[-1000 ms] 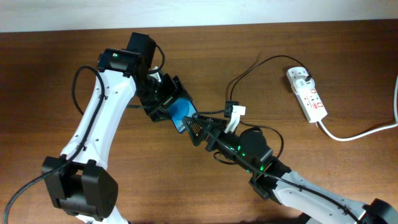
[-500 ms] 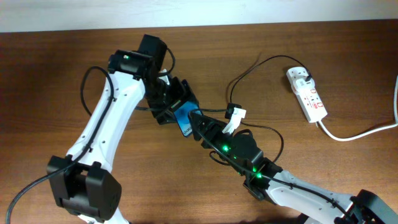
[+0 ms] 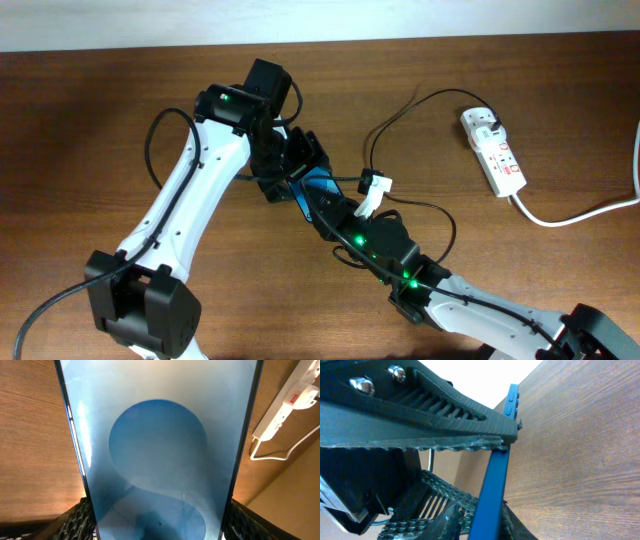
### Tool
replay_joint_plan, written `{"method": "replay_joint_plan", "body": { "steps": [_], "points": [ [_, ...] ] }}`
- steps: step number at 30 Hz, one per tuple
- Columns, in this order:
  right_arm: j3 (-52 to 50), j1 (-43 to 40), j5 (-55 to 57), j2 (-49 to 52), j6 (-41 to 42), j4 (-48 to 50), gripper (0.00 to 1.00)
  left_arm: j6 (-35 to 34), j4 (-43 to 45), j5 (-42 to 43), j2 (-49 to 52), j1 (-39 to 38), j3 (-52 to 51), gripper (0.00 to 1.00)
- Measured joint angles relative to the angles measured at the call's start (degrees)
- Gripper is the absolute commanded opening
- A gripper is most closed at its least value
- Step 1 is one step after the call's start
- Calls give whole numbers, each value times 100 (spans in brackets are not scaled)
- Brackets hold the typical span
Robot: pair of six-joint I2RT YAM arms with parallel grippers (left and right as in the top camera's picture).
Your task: Plug charger to phone and switch on socket
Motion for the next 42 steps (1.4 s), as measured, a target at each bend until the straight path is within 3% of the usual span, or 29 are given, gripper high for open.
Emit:
{"method": "replay_joint_plan", "body": {
  "steps": [13,14,20,25,28,32,36,38,42],
  "points": [
    [-2,0,-155,87,367,-81,7,-76,-136,-245,0,-24,2,49],
    [-2,-4,-160,87,389,-81,6,-76,-138,-249,0,-24,2,52],
    [-22,-26,-260,125,463,35,6,-85,-162,-280,0,-22,13,96],
    [-11,-26,-632,118,686,282,6,-76,-157,-313,0,-50,11,99],
    [-11,-160,-776,118,1222,282,4,-72,-63,-326,0,-50,28,99],
    [37,-857,-1759,92,2754,-391,4,328,31,-400,-15,-24,208,99],
    [37,-1480,-3254,96,3845,-514,4,658,-245,-1139,-1003,227,262,99],
    [37,-1843,-4177,96,4784,-487,4,743,-566,-1528,-1604,225,306,99],
    [37,-2243,-5230,92,5399,-492,4,723,-855,-2048,-2452,225,306,99]
  ]
}}
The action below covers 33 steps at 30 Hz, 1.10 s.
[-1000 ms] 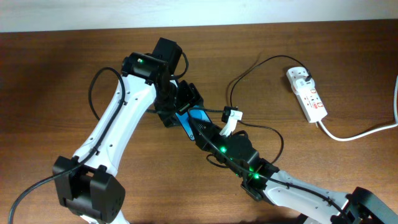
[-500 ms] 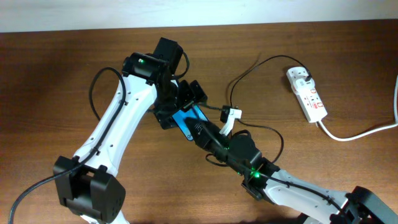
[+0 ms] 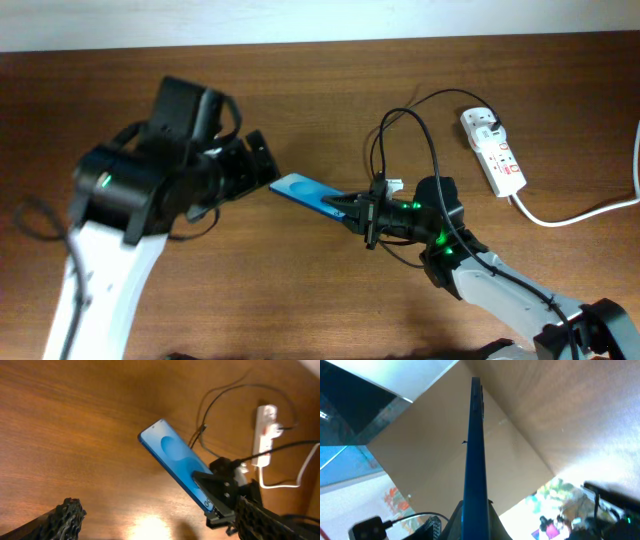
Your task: Plug charger to phone and switch on socket
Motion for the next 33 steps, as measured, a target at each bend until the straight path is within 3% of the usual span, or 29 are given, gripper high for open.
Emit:
{"method": "replay_joint_plan", "body": {
  "steps": [3,6,10,11,17,22,27,29,33],
  "points": [
    [0,-59,-326,0,68,2,4,-442,-138,-105,-544,0,-37,99],
    [0,-68,-551,-2,131,-20,4,-1266,-94,46,-785,0,-789,99],
    [4,-72,-780,-2,151,-461,4,-2120,1493,1008,-748,0,-2527,100],
    [4,-72,-815,-2,155,-579,4,-2518,1718,1150,-699,-17,-2979,96],
    [4,-72,-841,-7,151,-693,4,-4229,3449,1346,-704,-835,-4046,91],
    [4,-72,-841,-7,151,-693,4,-5115,3469,890,-704,-1117,-4054,70],
    [4,-72,-841,-7,151,-691,4,-5683,3604,354,-699,-1117,-4054,70],
    [4,-72,-844,-7,153,-693,4,-5737,3705,310,-577,-1121,-4054,65],
    [24,-72,-841,-7,151,-697,4,-5803,4026,310,-105,-1257,-4059,41]
  ]
}}
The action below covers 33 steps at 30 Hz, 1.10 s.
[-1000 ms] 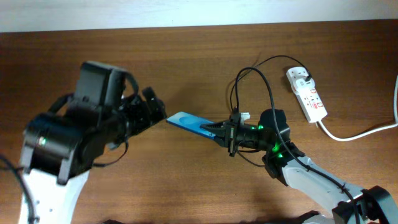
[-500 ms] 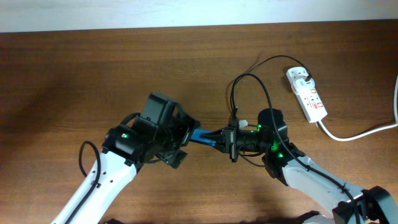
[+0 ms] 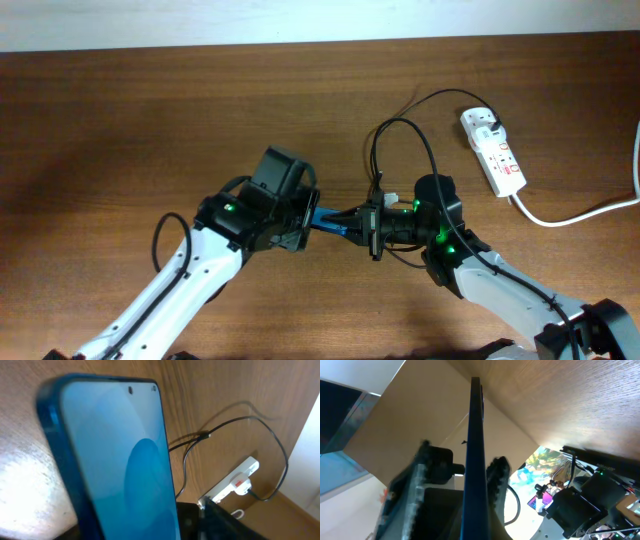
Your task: Plug charger to phone and switch on socket
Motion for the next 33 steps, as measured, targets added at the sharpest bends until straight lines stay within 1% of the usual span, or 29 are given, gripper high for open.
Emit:
{"method": "replay_joint_plan", "body": {
  "steps": [2,5,8,9,10,12,13,14,15,17,20,21,22,23,24,27,29,30,31,33],
  "points": [
    [114,0,2,0,2,4,4,-11,39,-20,72,-61,-2,28],
    [162,-31,72,0,15,-2,4,-199,199,-74,72,-48,-4,15],
    [205,-85,122,-11,15,2,4,-354,389,-118,72,-39,-4,10],
    [205,-85,131,-11,15,4,4,-358,428,-120,72,-39,-4,4],
    [205,-85,144,-11,13,9,4,-358,461,-131,72,-39,-7,0],
    [208,-85,157,-11,11,11,4,-402,479,-142,72,-39,-7,0],
    [208,-85,166,-11,11,11,7,-409,483,-149,72,-39,-7,0],
    [208,-85,170,-11,13,11,16,-422,487,-151,72,-39,-7,0],
    [208,-85,168,-11,13,20,19,-426,485,-151,72,-39,-7,0],
    [208,-79,114,-11,13,22,19,-367,398,-127,72,-46,-11,0],
    [216,-81,153,-11,20,4,22,-527,527,-153,72,-28,-17,0],
    [216,-79,144,-11,17,7,37,-527,511,-142,72,-17,-17,0],
    [216,-72,133,-11,15,4,43,-514,498,-129,70,4,-17,0],
    [216,-66,83,-11,2,22,46,-455,461,-96,70,31,-17,0],
    [221,-57,42,-15,-2,42,51,-350,343,-90,70,103,-31,0],
    [223,-57,2,-17,0,52,65,352,315,-63,70,573,-42,0],
    [223,-57,-11,-15,-7,50,67,964,315,9,70,986,-42,0],
    [223,-57,-11,-15,-31,50,68,1399,315,116,70,1209,-39,0],
    [223,-57,-9,-15,-157,50,72,1849,313,238,70,1429,-42,0],
    [223,-57,87,-15,-1064,48,86,2879,313,671,70,1987,-42,0]
  ]
}}
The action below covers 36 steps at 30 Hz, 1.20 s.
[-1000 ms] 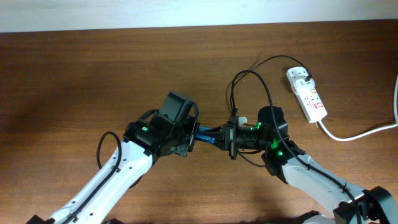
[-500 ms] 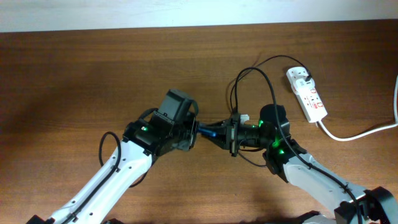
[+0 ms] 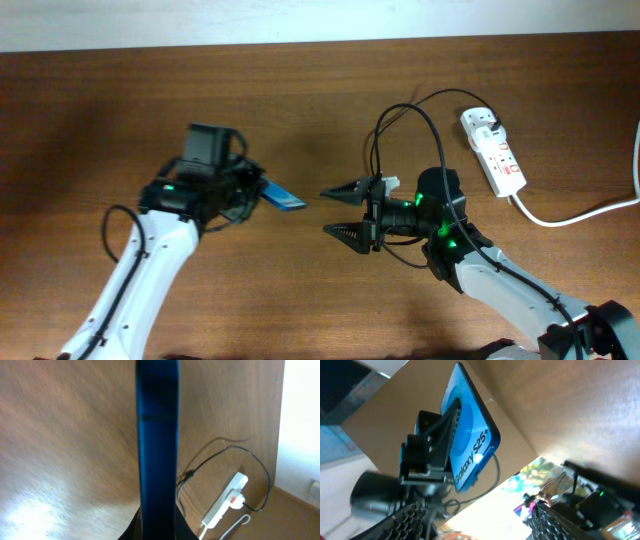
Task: Plug charger to phone and switch on socket
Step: 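Move the right gripper to the black cable plug and grasp it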
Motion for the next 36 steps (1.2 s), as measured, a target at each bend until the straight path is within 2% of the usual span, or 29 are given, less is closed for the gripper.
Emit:
{"method": "replay_joint_plan", "body": {
  "steps": [2,3,4,6,8,10,12,14,17,19,20,22,25,29,31,36],
  "points": [
    [2,11,271,-2,-1174,-9,98,874,-2,656,0,566,0,0],
    [2,11,396,-2,-1615,0,98,1174,-4,966,0,745,-2,0],
    [2,11,612,-2,-2479,-7,98,1674,-7,1440,0,984,-2,0],
    [2,11,776,-2,-3475,-15,98,2371,-83,2000,0,1080,-2,0],
    [2,11,820,-2,-4009,-44,98,2706,-177,2225,0,1078,-4,0],
    [20,11,868,-7,-4907,-225,98,2920,-175,2341,0,1078,-4,0],
    [57,11,1189,-9,-6269,-1198,98,3093,-177,2374,0,1078,-4,0],
    [68,15,1934,-22,-6935,-1766,98,3222,-177,2378,0,1078,-4,0],
    [122,15,2739,-22,-7353,-2094,98,3314,-175,2382,0,1078,-4,0],
    [503,15,3237,-22,-7597,-3036,98,3351,-170,2380,0,1078,-9,0],
    [920,24,3720,-24,-7718,-4028,98,3353,-164,2382,0,1078,-9,0],
    [1515,26,4588,-24,-7825,-4795,99,3355,-170,2402,0,1078,-13,0],
    [1751,26,5143,-33,-7914,-5073,100,3366,-157,2402,0,1078,-13,0],
    [1751,26,5281,734,-7938,-5097,88,3368,-155,2402,0,1078,-15,0],
    [1753,26,5204,1115,-7906,-4996,77,3368,-153,2400,0,1078,-17,0],
    [1753,26,4962,1478,-7477,-4819,76,3368,-153,2400,0,1078,-17,3]
  ]
}}
